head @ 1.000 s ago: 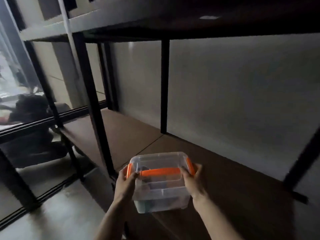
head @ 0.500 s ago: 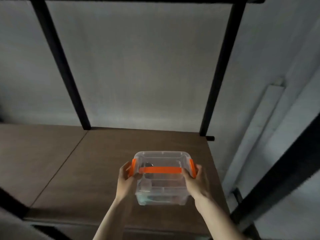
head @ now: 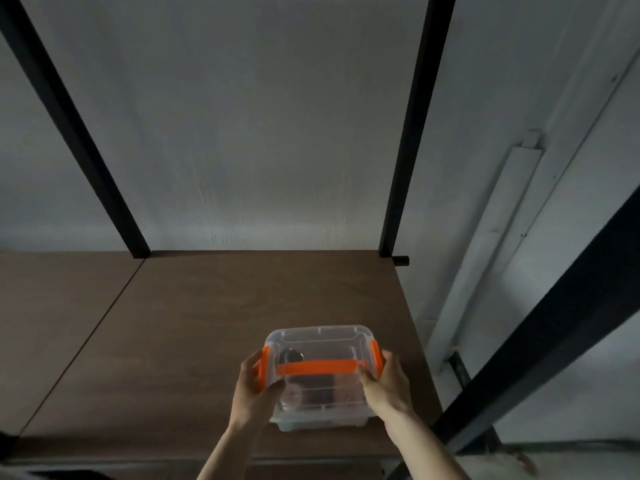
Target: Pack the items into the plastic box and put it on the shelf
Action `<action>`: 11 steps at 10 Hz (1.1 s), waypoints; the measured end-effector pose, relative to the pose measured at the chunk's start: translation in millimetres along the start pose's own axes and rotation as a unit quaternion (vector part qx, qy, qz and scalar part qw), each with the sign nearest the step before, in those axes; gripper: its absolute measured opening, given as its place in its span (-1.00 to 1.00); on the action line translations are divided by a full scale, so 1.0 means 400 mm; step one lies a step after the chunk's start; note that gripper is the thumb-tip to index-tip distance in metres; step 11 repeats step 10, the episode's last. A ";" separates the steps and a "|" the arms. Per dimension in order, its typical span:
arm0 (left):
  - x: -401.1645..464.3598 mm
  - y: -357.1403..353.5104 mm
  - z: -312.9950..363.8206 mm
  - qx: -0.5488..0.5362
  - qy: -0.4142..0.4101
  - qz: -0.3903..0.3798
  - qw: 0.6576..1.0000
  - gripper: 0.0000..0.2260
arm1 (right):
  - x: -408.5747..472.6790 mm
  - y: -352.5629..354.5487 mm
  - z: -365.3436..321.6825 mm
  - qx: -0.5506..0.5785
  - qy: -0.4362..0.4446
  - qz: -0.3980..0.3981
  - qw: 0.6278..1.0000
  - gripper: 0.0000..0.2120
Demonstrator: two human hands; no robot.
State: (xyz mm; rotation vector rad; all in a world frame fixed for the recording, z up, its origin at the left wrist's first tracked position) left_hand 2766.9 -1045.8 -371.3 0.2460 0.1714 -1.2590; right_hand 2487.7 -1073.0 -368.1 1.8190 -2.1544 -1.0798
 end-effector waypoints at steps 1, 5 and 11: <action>-0.028 -0.013 -0.008 0.021 -0.030 -0.011 0.999 -0.47 | 0.005 -0.004 0.030 -0.013 -0.017 -0.005 1.000 -0.52; -0.025 -0.018 -0.022 0.087 -0.049 0.011 0.995 -0.40 | 0.042 -0.017 0.070 0.030 -0.020 -0.045 0.998 -0.60; -0.109 0.034 -0.015 0.403 -0.064 0.068 0.911 -0.54 | -0.098 0.033 -0.002 -0.274 0.137 0.077 0.949 -0.38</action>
Point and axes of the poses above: each hand's wrist, its own x-axis towards the middle knuckle, its own y-axis out of the back of the hand, z = x × y, the point moved 9 cm from there along x, towards the middle knuckle, and after that the axes turned 6 degrees about -x, right-handed, at the moved point
